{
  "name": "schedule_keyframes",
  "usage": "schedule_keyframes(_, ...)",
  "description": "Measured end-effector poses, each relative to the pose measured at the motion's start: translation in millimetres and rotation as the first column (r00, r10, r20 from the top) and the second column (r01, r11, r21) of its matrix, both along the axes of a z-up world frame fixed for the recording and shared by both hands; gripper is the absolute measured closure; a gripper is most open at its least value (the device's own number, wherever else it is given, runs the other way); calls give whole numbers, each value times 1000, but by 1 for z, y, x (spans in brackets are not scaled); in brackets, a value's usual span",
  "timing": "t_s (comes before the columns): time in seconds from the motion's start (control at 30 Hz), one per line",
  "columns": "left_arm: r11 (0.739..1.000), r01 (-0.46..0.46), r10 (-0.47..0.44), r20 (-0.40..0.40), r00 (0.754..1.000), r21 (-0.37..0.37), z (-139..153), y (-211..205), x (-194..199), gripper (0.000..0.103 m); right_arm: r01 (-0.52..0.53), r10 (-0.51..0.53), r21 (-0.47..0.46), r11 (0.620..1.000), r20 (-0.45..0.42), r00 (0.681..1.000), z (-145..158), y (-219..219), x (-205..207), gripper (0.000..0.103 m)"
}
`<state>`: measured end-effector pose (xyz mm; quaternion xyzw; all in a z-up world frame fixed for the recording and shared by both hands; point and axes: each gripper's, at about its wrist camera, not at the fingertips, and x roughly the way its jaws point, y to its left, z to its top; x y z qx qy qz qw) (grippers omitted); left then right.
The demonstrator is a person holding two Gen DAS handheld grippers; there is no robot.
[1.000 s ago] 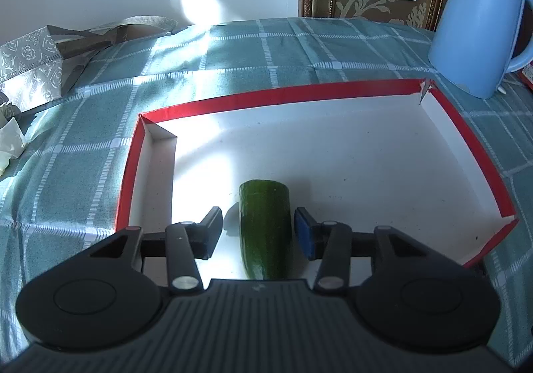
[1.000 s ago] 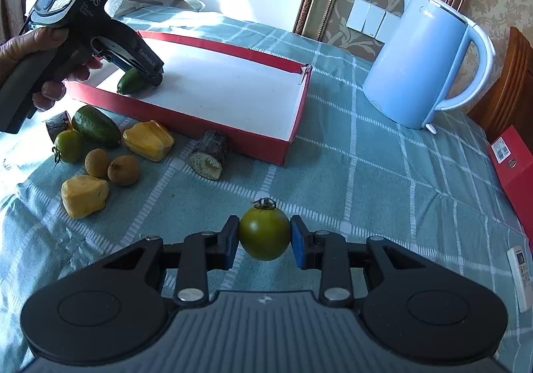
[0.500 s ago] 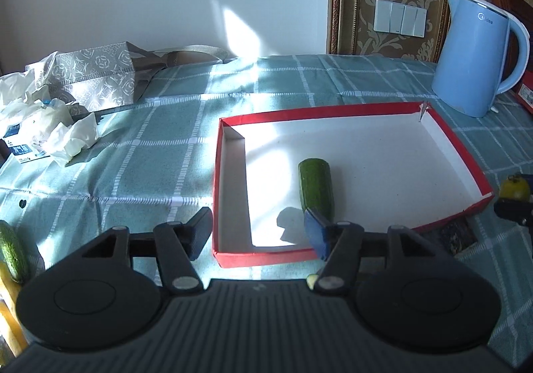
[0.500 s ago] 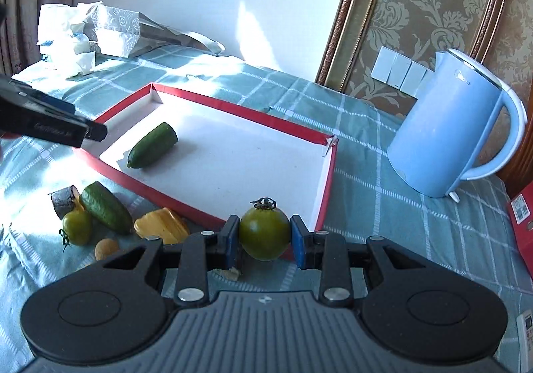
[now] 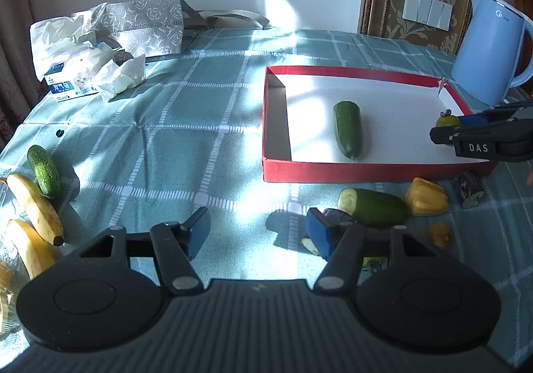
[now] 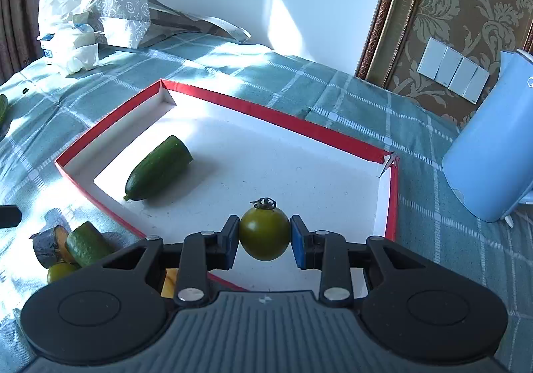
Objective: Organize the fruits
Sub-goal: 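Lower the green tomato into the tray and open the right tool, then move the left tool to the dark-skinned round slice and grasp it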
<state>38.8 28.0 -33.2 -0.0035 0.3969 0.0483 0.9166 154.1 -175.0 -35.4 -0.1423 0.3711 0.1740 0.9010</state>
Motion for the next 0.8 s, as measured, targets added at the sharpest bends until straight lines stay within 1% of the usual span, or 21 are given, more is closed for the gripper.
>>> schedule_keyframes(0.17,1000,-19,19,-20,1000,5,-7,-2,-7,40,7,-6,7,1000,-66,998,-15,3,22,71)
schedule_keyframes(0.33,1000,-30,30,-22,999,6,-8,-4,-15,40,0,0,-6,1000,-90,996,-25,6,28,71)
schedule_keyframes(0.43,999,-31,31,-26,999,14,-9,-6,-18,38,-1,0,-10,1000,-84,996,-26,7,29,71)
schedule_keyframes(0.53,1000,-27,27,-26,999,16,-11,-7,-21,32,-10,9,-13,1000,-89,996,-26,10,31,70)
schedule_keyframes(0.57,1000,-22,23,-23,999,17,-12,-8,-22,29,-10,10,-2,1000,-89,996,-26,9,31,67)
schedule_keyframes(0.6,1000,-16,16,-18,1000,20,-14,-9,-24,27,-8,9,19,1000,-90,996,-26,7,31,57)
schedule_keyframes(0.63,1000,-12,12,-13,1000,22,-15,-10,-25,27,3,1,50,999,-76,997,-25,4,27,51)
schedule_keyframes(0.67,1000,-6,6,-6,1000,26,-17,-12,-27,25,15,-11,65,998,-49,999,-22,0,22,39)
schedule_keyframes(0.7,1000,0,0,4,1000,31,-18,-14,-27,22,21,-20,79,997,-17,1000,-19,-3,15,35)
schedule_keyframes(0.73,999,4,-5,10,1000,35,-19,-15,-28,21,23,-28,99,995,44,999,-13,-8,4,35)
schedule_keyframes(0.8,999,28,-29,29,999,46,-21,-19,-29,19,25,-40,113,993,129,991,-3,-14,-16,25)
